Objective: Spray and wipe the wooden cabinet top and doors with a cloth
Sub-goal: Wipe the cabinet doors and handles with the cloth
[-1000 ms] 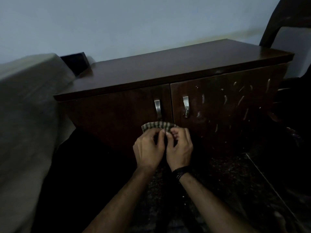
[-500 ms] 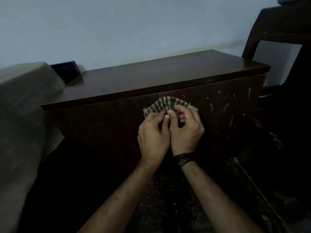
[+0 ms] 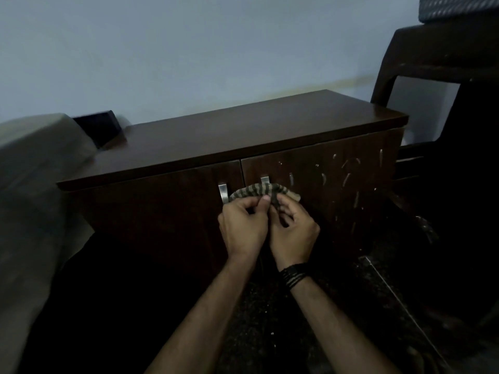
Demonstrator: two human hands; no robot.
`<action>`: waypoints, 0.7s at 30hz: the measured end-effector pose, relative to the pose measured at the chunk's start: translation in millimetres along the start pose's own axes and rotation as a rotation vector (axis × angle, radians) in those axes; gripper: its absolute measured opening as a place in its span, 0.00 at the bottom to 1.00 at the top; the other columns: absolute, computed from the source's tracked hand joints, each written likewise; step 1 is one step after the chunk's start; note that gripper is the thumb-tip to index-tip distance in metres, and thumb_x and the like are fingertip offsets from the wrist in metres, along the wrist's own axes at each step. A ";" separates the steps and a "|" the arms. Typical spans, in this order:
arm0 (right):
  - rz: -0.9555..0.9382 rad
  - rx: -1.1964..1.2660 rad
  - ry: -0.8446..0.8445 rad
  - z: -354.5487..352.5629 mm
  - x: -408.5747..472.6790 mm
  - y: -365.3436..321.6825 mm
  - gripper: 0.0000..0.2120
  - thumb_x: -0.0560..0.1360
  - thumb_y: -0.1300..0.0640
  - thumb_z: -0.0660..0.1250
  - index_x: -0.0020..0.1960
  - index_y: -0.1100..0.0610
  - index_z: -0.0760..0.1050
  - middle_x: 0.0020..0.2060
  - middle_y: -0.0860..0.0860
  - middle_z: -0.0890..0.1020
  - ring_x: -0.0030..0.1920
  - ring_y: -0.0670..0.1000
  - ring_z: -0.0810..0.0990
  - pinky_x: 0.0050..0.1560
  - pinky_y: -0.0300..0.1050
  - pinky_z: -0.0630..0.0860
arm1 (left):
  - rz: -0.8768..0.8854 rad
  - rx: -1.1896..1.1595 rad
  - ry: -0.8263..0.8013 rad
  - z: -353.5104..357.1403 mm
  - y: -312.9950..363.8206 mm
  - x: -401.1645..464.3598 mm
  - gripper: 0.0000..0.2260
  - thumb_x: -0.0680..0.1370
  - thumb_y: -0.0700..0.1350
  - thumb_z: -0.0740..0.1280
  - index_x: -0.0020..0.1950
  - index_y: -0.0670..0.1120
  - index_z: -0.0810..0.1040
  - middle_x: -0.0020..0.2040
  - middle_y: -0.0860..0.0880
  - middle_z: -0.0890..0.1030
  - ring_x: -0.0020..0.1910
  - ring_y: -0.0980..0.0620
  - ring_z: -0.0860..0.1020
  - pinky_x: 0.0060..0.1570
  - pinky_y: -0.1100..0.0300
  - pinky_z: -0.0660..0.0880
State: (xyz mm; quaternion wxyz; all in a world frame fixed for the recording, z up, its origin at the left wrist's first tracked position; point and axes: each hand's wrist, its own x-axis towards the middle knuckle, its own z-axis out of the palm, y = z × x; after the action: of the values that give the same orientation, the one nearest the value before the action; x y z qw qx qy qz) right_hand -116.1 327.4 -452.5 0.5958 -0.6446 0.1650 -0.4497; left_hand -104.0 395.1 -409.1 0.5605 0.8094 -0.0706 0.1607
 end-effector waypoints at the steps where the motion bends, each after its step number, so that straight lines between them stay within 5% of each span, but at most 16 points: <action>1: 0.020 -0.002 -0.023 -0.9 2.3 -2.5 0.13 0.74 0.62 0.73 0.58 0.56 0.83 0.51 0.49 0.85 0.47 0.39 0.82 0.50 0.35 0.80 | -0.020 -0.016 0.012 1.0 0.9 1.4 0.05 0.76 0.51 0.72 0.43 0.53 0.87 0.36 0.58 0.85 0.38 0.63 0.83 0.42 0.56 0.82; 5: -0.032 -0.019 -0.021 -4.4 6.8 -22.2 0.10 0.77 0.56 0.71 0.56 0.57 0.84 0.52 0.46 0.83 0.51 0.37 0.79 0.54 0.26 0.72 | -0.015 -0.121 0.025 0.3 5.8 -0.4 0.04 0.76 0.48 0.73 0.42 0.52 0.87 0.36 0.59 0.85 0.37 0.67 0.82 0.40 0.64 0.80; 11: 0.010 -0.085 -0.042 1.7 42.5 -48.2 0.05 0.72 0.53 0.75 0.44 0.54 0.85 0.36 0.45 0.86 0.37 0.40 0.83 0.43 0.38 0.81 | -0.062 -0.177 0.048 -3.9 16.0 15.8 0.10 0.76 0.49 0.73 0.34 0.52 0.84 0.28 0.52 0.82 0.25 0.60 0.77 0.30 0.65 0.75; 15: 0.081 -0.017 -0.110 -3.0 32.5 -43.3 0.09 0.70 0.53 0.78 0.49 0.54 0.85 0.40 0.44 0.86 0.39 0.36 0.83 0.40 0.28 0.77 | 0.014 -0.006 0.052 -6.4 14.2 16.6 0.10 0.77 0.52 0.71 0.36 0.54 0.84 0.30 0.60 0.82 0.33 0.63 0.81 0.36 0.64 0.78; 21: 0.229 0.148 0.027 10.7 21.8 -33.7 0.07 0.70 0.61 0.77 0.49 0.56 0.85 0.35 0.41 0.84 0.36 0.36 0.83 0.38 0.29 0.77 | -0.015 0.011 0.032 -5.9 9.6 12.9 0.09 0.76 0.56 0.70 0.40 0.55 0.86 0.34 0.60 0.84 0.38 0.63 0.82 0.42 0.58 0.81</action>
State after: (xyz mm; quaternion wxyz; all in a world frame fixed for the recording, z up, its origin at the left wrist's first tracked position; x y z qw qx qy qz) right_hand -106.8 325.6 -412.0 0.6869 -0.5696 0.2119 -0.3985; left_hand -95.8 398.0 -394.4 0.5581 0.8104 -0.0547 0.1696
